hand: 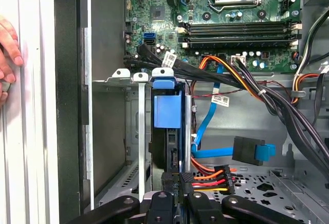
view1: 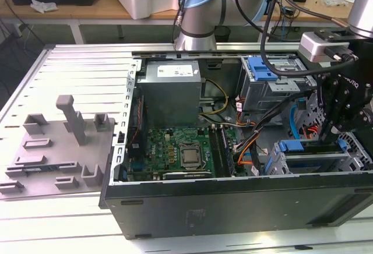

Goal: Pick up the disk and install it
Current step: 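Insert the first disk wire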

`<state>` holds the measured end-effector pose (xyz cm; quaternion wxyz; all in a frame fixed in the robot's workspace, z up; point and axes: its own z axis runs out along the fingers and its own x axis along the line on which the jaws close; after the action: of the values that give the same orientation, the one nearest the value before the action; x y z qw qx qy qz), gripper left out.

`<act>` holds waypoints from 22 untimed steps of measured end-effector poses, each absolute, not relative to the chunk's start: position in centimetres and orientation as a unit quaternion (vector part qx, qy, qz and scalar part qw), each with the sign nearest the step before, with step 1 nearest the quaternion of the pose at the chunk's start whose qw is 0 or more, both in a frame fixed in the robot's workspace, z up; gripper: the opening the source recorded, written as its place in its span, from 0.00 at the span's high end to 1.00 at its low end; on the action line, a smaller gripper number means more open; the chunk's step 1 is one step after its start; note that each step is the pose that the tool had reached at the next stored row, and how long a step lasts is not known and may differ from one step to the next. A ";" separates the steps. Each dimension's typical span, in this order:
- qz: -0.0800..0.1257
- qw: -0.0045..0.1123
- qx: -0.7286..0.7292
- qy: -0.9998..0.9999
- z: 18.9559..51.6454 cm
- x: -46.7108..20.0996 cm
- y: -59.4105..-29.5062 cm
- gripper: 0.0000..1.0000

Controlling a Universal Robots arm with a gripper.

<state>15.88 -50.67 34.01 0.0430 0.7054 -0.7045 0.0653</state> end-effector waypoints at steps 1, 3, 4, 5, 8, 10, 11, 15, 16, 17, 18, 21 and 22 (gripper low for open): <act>0.065 0.043 0.705 -0.705 34.1 15.9 -50.7 0.84; 0.065 0.043 0.705 -0.705 34.1 15.9 -50.7 0.84; 0.065 0.043 0.705 -0.705 34.2 15.9 -50.7 0.84; 0.065 0.043 0.705 -0.705 34.2 15.9 -50.7 0.84; 0.065 0.043 0.705 -0.705 34.2 15.9 -50.7 0.84; 0.065 0.043 0.704 -0.705 34.2 15.9 -50.7 0.84; 0.065 0.043 0.704 -0.706 34.2 15.9 -50.7 0.84; 0.065 0.043 0.703 -0.707 34.2 15.9 -50.7 0.84; 0.065 0.043 0.703 -0.707 34.2 15.9 -50.7 0.84; 0.065 0.043 0.703 -0.707 34.2 15.9 -50.7 0.84; 0.065 0.043 0.703 -0.707 34.2 15.9 -50.7 0.84; 0.065 0.044 0.702 -0.708 34.1 15.9 -50.7 0.84; 0.065 0.043 0.701 -0.708 34.1 15.9 -50.7 0.84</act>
<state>15.88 -50.67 34.11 0.0435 0.7015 -0.7084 0.0652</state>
